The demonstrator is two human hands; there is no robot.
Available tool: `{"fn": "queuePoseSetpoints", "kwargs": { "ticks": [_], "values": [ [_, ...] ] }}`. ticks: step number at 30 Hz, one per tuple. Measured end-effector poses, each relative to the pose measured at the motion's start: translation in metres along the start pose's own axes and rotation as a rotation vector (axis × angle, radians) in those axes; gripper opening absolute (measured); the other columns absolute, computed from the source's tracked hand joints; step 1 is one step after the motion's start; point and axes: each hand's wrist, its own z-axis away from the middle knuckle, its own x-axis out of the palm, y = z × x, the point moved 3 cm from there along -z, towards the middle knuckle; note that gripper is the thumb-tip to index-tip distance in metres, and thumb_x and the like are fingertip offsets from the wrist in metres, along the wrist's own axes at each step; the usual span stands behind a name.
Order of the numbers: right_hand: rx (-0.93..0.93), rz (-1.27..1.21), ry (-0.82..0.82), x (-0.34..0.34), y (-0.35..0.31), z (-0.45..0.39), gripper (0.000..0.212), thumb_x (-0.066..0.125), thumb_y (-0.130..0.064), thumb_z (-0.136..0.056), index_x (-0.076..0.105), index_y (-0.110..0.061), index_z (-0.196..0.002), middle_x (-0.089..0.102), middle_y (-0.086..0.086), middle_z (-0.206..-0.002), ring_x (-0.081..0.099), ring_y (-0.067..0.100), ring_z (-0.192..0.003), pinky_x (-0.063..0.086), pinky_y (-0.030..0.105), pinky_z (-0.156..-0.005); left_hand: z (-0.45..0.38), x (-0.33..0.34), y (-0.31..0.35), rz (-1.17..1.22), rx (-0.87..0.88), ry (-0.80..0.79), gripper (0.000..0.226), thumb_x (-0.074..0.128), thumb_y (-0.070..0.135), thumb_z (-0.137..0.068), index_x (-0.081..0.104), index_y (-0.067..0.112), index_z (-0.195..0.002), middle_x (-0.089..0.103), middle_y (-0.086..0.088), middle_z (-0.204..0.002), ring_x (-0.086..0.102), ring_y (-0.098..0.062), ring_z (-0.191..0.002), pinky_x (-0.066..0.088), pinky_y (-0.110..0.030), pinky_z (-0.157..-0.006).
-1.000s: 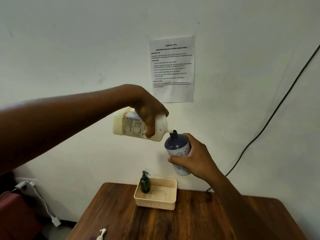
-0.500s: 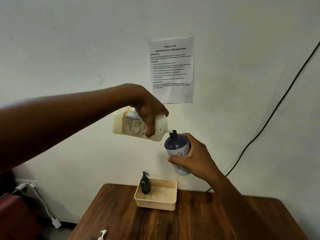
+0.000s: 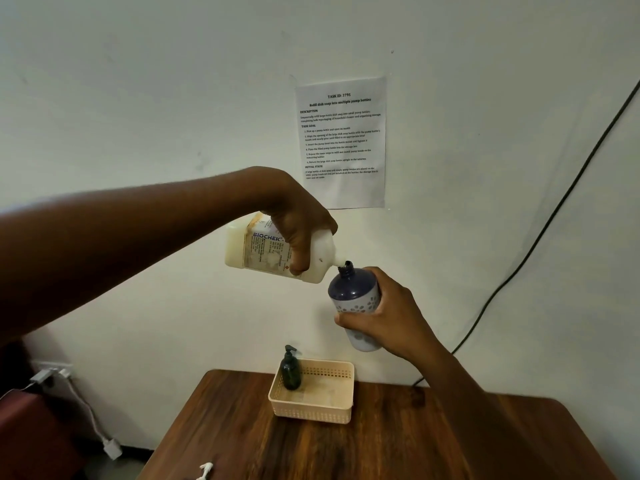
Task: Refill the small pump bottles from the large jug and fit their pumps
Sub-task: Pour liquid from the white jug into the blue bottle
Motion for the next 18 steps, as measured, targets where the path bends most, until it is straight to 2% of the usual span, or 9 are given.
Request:
{"fn": "queuePoseSetpoints", "kwargs": {
  "ticks": [9,14,18],
  "values": [
    [-0.002,0.0,-0.008,0.0002,-0.001,0.0015,0.069,0.082,-0.056,-0.062,0.046,-0.042,-0.119,0.053,-0.034,-0.103,0.06,-0.002,-0.092,0.045,0.002,-0.064,0.001,0.0,0.0006,-0.01,-0.008,-0.015,0.048,0.09,0.027,-0.075,0.053,0.026,-0.105,0.069,-0.005,-0.106,0.071,-0.025,-0.095,0.056,-0.031,-0.066],
    [0.014,-0.003,-0.012,0.0015,-0.0026,0.0022,0.062,0.077,-0.062,-0.057,0.047,-0.045,-0.109,0.052,-0.036,-0.1,0.054,-0.017,-0.095,0.042,-0.001,-0.064,0.001,0.0007,0.0011,-0.017,-0.013,-0.029,0.048,0.09,0.027,-0.075,0.053,0.026,-0.106,0.069,-0.005,-0.105,0.071,-0.025,-0.096,0.057,-0.031,-0.067],
    [0.015,-0.001,-0.004,0.0022,-0.0024,0.0021,0.058,0.076,-0.063,-0.057,0.047,-0.049,-0.105,0.053,-0.035,-0.1,0.051,-0.02,-0.097,0.042,-0.002,-0.063,0.0013,0.0005,0.0016,-0.024,-0.016,-0.034,0.05,0.09,0.027,-0.075,0.053,0.024,-0.11,0.069,-0.006,-0.107,0.071,-0.027,-0.099,0.058,-0.031,-0.068]
  ]
}}
